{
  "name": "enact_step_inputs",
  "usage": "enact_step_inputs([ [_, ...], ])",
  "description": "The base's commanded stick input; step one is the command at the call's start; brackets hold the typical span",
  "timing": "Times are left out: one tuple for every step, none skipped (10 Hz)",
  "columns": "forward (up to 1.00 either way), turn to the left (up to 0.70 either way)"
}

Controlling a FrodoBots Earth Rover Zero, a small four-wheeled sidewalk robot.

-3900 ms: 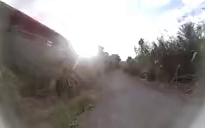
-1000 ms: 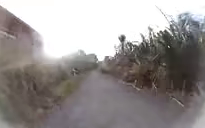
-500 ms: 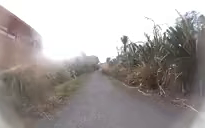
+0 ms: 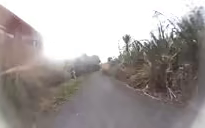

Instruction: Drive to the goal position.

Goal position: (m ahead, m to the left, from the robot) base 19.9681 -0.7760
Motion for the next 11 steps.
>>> enact_step_inputs([
  [0.7, 0.0],
  [0.7, 0.0],
  [0.7, 0.0],
  [0.7, 0.0],
  [0.7, 0.0],
  [0.7, 0.0],
  [0.7, 0.0],
  [0.7, 0.0],
  [0.7, 0.0],
  [0.7, 0.0],
  [0.7, 0.0],
])
